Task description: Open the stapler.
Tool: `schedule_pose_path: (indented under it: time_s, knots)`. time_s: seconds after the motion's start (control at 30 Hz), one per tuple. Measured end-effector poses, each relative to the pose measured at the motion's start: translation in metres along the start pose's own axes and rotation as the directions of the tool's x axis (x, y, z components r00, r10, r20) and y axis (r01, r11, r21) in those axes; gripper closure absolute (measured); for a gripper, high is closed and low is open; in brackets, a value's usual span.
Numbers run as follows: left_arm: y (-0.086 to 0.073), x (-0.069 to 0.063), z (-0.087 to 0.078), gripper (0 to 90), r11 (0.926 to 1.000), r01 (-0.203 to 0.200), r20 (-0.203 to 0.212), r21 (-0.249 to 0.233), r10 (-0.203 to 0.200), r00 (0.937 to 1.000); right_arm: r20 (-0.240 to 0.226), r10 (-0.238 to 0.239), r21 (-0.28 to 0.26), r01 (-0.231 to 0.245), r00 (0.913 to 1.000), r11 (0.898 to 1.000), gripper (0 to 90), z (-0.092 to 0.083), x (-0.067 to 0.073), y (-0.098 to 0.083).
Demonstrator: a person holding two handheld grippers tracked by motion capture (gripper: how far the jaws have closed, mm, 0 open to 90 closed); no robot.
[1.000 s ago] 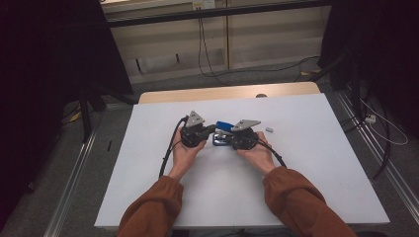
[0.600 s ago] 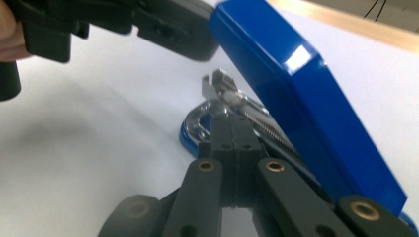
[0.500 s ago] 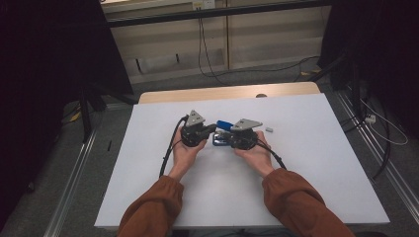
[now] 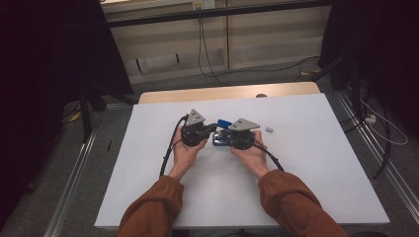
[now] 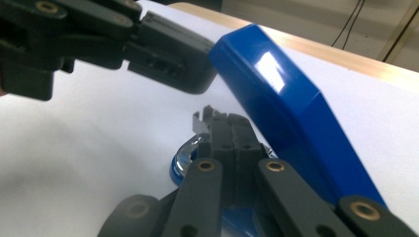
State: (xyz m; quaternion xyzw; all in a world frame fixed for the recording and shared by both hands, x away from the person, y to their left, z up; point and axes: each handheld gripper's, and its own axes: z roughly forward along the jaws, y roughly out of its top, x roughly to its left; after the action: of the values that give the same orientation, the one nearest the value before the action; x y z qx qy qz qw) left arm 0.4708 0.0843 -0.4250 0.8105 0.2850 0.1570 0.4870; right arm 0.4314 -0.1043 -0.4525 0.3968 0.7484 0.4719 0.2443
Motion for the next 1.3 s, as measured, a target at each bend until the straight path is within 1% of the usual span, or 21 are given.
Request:
schedule_pose_path:
  time_s: [0.1, 0.2, 0.23, 0.3, 0.33, 0.37, 0.4, 0.53, 0.63, 0.67, 0.83, 0.9, 0.97, 1.07, 1.3]
  knots:
    - [-0.001, 0.001, 0.001, 90.0, 1.0000, 0.008, 0.003, 0.003, -0.008, 1.0000, 0.008, -0.004, 0.003, 0.004, 1.0000, 1.000, 90.0, 0.002, 0.001, -0.001]
    - [-0.001, 0.001, 0.000, 90.0, 1.0000, 0.005, 0.002, 0.005, -0.005, 1.0000, 0.017, -0.007, -0.002, 0.007, 0.9998, 1.000, 90.0, 0.003, 0.002, -0.002]
    - [-0.002, 0.002, 0.001, 90.0, 0.9999, 0.006, -0.009, 0.016, -0.006, 0.9999, 0.020, -0.011, -0.003, 0.011, 0.9997, 1.000, 90.0, 0.003, 0.003, -0.002]
    - [-0.003, 0.003, 0.002, 90.0, 0.9997, 0.007, -0.010, 0.022, -0.007, 0.9999, 0.020, -0.012, 0.001, 0.012, 0.9997, 1.000, 90.0, 0.004, 0.003, -0.002]
    - [-0.006, 0.005, 0.004, 90.0, 0.9990, 0.016, -0.011, 0.041, -0.016, 0.9998, 0.022, -0.019, 0.006, 0.019, 0.9996, 1.000, 90.0, 0.004, 0.004, -0.003]
    - [-0.006, 0.005, 0.004, 90.0, 0.9990, 0.016, -0.011, 0.041, -0.016, 0.9998, 0.025, -0.024, 0.004, 0.023, 0.9994, 1.000, 90.0, 0.004, 0.005, -0.003]
    - [-0.008, 0.005, 0.006, 90.0, 0.9986, 0.014, -0.009, 0.051, -0.014, 0.9999, 0.026, -0.024, 0.003, 0.024, 0.9994, 1.000, 90.0, 0.004, 0.005, -0.003]
    - [-0.007, 0.002, 0.008, 90.0, 0.9991, 0.011, 0.003, 0.042, -0.011, 0.9999, 0.027, -0.025, 0.002, 0.025, 0.9993, 1.000, 90.0, 0.004, 0.004, -0.003]
    - [-0.009, 0.001, 0.010, 90.0, 0.9985, 0.003, 0.001, 0.055, -0.003, 1.0000, 0.026, -0.031, 0.009, 0.031, 0.9992, 0.999, 90.0, 0.004, 0.004, -0.003]
    - [-0.010, 0.001, 0.011, 90.0, 0.9988, -0.001, 0.000, 0.048, 0.001, 1.0000, 0.025, -0.035, 0.011, 0.035, 0.9991, 0.999, 90.0, 0.004, 0.004, -0.003]
    - [-0.010, 0.000, 0.013, 90.0, 0.9987, -0.012, -0.005, 0.049, 0.012, 0.9999, 0.030, -0.040, 0.007, 0.040, 0.9987, 0.999, 90.0, 0.002, 0.003, -0.002]
    - [-0.011, 0.001, 0.013, 90.0, 0.9990, -0.010, 0.002, 0.045, 0.010, 0.9999, 0.034, -0.040, 0.006, 0.040, 0.9986, 0.999, 90.0, 0.002, 0.003, -0.002]
    - [-0.013, 0.002, 0.014, 90.0, 0.9973, -0.019, 0.000, 0.071, 0.019, 0.9998, 0.037, -0.043, 0.009, 0.042, 0.9984, 0.999, 90.0, 0.003, 0.003, -0.002]
    - [-0.015, 0.003, 0.015, 90.0, 0.9975, -0.011, 0.000, 0.069, 0.011, 0.9999, 0.038, -0.049, 0.010, 0.048, 0.9981, 0.999, 90.0, 0.003, 0.003, -0.003]
    - [-0.018, 0.004, 0.017, 90.0, 0.9973, 0.001, 0.010, 0.073, -0.002, 0.9999, 0.043, -0.046, 0.006, 0.046, 0.9980, 0.999, 90.0, 0.005, 0.004, -0.004]
